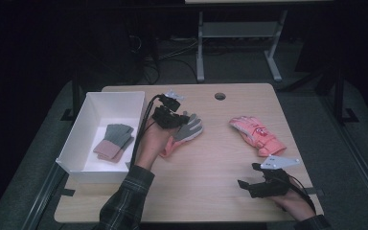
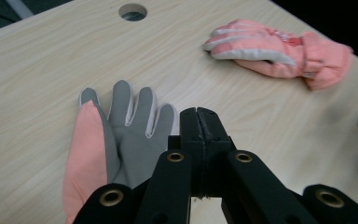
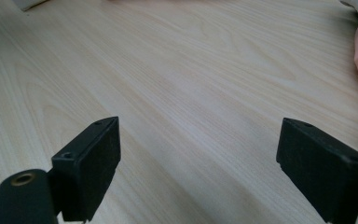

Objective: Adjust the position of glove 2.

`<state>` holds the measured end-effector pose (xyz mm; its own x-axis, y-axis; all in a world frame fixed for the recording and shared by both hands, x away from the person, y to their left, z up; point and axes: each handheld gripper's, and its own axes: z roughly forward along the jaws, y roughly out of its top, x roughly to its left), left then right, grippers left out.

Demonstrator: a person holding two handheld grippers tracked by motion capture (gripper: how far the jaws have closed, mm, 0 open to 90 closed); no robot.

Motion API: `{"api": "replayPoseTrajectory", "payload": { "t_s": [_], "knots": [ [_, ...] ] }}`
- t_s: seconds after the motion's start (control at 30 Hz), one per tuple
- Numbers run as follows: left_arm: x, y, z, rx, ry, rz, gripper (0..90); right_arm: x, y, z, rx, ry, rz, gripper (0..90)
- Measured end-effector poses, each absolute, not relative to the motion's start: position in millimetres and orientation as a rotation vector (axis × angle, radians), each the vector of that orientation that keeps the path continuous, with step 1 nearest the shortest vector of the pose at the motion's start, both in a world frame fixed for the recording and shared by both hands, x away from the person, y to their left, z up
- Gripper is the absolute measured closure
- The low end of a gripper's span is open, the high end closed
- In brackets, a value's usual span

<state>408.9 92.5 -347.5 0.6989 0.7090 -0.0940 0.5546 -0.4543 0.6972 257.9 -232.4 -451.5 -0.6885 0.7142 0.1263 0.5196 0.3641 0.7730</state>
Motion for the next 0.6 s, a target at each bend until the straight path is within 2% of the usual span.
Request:
{"api": "replayPoseTrajectory", "payload": {
  "t_s": [0.3, 0.6],
  "knots": [
    [429, 90, -394, 2.177, 1.076, 0.307, 89.9, 258, -232, -452, 1.093, 2.405, 1.234, 13.4],
    [437, 99, -413, 2.177, 1.149, 0.367, 89.9, 258, -233, -452, 1.092, 2.403, 1.234, 13.4]
  ]
}}
